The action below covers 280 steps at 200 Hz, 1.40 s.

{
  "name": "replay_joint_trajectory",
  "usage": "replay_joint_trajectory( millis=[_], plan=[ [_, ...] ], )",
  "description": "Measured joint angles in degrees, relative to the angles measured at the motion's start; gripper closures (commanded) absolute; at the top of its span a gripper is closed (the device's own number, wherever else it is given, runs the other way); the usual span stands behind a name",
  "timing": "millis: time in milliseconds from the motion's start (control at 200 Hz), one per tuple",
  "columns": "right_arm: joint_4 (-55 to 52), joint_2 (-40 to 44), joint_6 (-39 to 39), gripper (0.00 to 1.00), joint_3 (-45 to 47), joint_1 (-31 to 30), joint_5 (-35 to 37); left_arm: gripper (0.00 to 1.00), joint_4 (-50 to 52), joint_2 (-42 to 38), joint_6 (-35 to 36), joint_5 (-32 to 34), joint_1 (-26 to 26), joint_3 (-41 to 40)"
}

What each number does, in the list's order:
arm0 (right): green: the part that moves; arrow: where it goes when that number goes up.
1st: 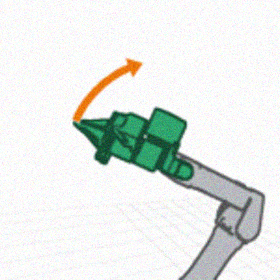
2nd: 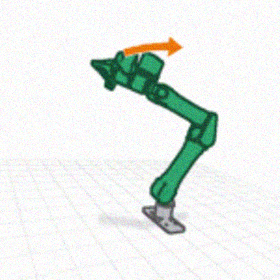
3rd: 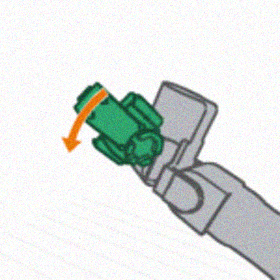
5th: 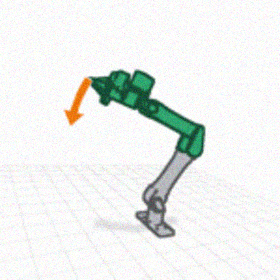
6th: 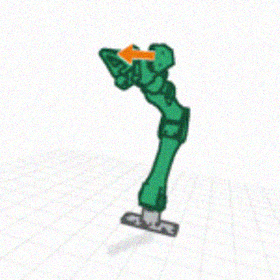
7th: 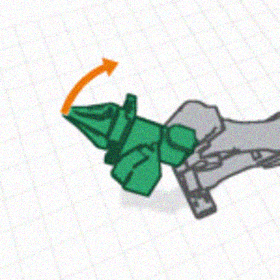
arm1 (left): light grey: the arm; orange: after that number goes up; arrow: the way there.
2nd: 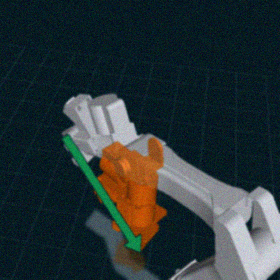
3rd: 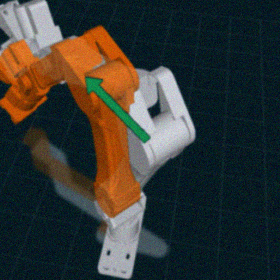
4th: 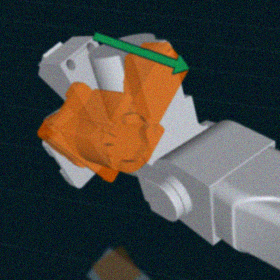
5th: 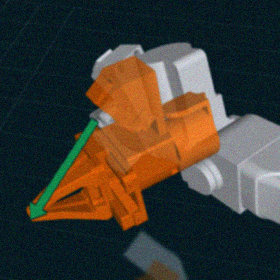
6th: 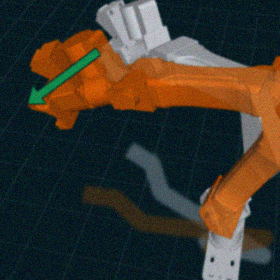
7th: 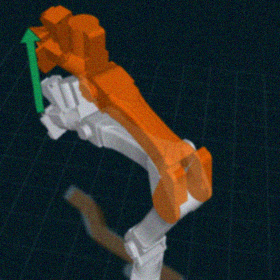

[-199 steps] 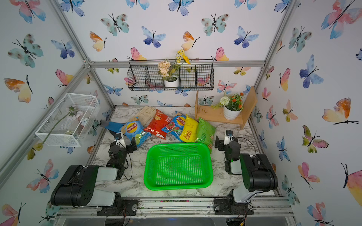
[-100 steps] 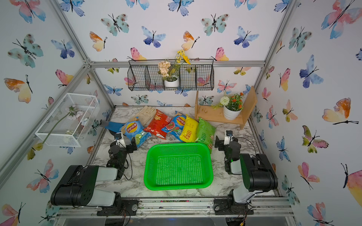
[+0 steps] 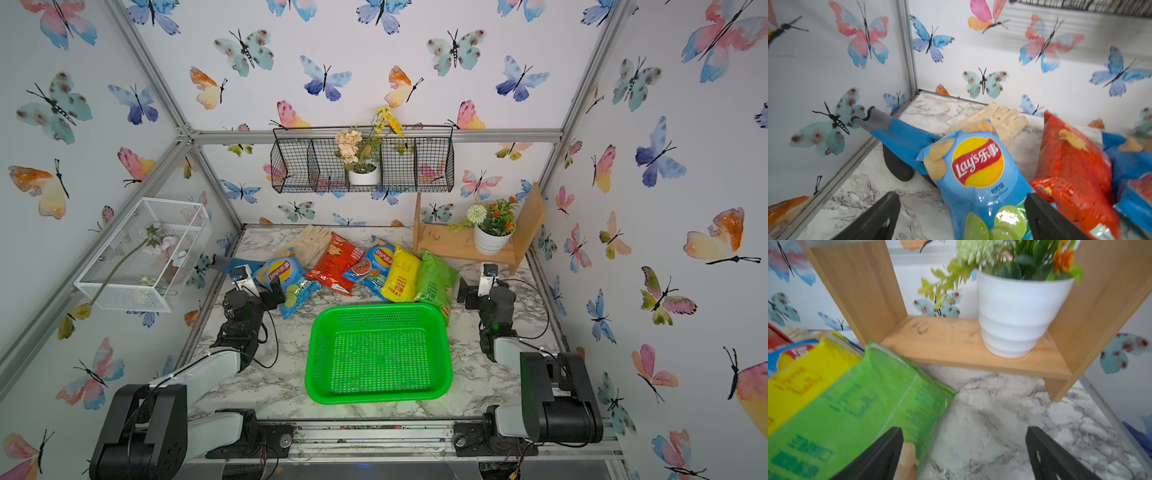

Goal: Put the potato chips into the basket
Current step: Pick up the potato chip from the center of the board.

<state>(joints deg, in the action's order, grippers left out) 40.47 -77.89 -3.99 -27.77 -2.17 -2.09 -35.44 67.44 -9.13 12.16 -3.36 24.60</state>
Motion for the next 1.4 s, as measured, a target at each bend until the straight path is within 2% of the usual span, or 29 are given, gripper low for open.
replay_joint_trajectory(
  millis=[90, 190, 220, 315, 450, 501, 606, 786, 836, 1021, 1211, 1402],
  plan=[
    [-11.23, 2.32, -4.09, 0.02, -8.66, 0.00, 0.76, 0.01, 8.85, -6.43, -5.49, 0.90, -0.02, 3.17],
    [-21.18, 5.29, -9.94, 0.02, -13.16, 0.00, 0.26, 0.01, 20.44, -10.75, -12.92, 1.44, -0.02, 7.30],
    [-25.22, 6.34, -11.28, 0.06, -14.27, 0.00, -0.79, 0.02, 22.93, -11.43, -14.69, 1.42, -0.02, 8.41],
    [-34.69, 8.24, -14.49, 0.23, -16.98, 0.24, -6.29, 0.21, 33.22, -14.23, -20.55, -2.29, -0.02, 12.26],
    [-44.44, 11.21, -18.78, 0.34, -19.12, 0.22, -13.49, 0.22, 41.97, -19.23, -25.79, -11.47, -1.25, 13.55],
    [-47.41, 12.26, -19.69, 0.36, -19.89, -0.20, -15.32, 0.22, 45.44, -21.53, -27.34, -13.94, -3.56, 13.44],
    [-52.78, 13.57, -20.61, 0.41, -21.81, -1.66, -17.73, 0.22, 51.28, -26.25, -30.12, -17.20, -11.93, 12.57],
    [-59.74, 12.79, -20.35, 0.46, -24.98, -6.19, -19.04, 0.24, 56.83, -31.78, -33.64, -19.19, -22.88, 10.86],
    [-61.24, 11.74, -20.22, 0.46, -26.12, -7.89, -18.95, 0.27, 57.53, -32.06, -34.01, -19.45, -24.72, 10.95],
    [-66.40, 4.72, -18.73, 0.46, -32.37, -17.09, -15.26, 0.26, 59.12, -27.50, -34.25, -20.02, -31.65, 14.25],
    [-71.08, -1.79, -17.73, 0.46, -36.72, -24.59, -7.30, 0.25, 59.32, -23.02, -34.45, -19.93, -36.24, 16.06],
    [-74.88, -6.43, -17.99, 0.44, -39.52, -28.85, 0.96, 0.24, 59.30, -21.66, -35.08, -18.88, -39.39, 16.09]
  ],
)
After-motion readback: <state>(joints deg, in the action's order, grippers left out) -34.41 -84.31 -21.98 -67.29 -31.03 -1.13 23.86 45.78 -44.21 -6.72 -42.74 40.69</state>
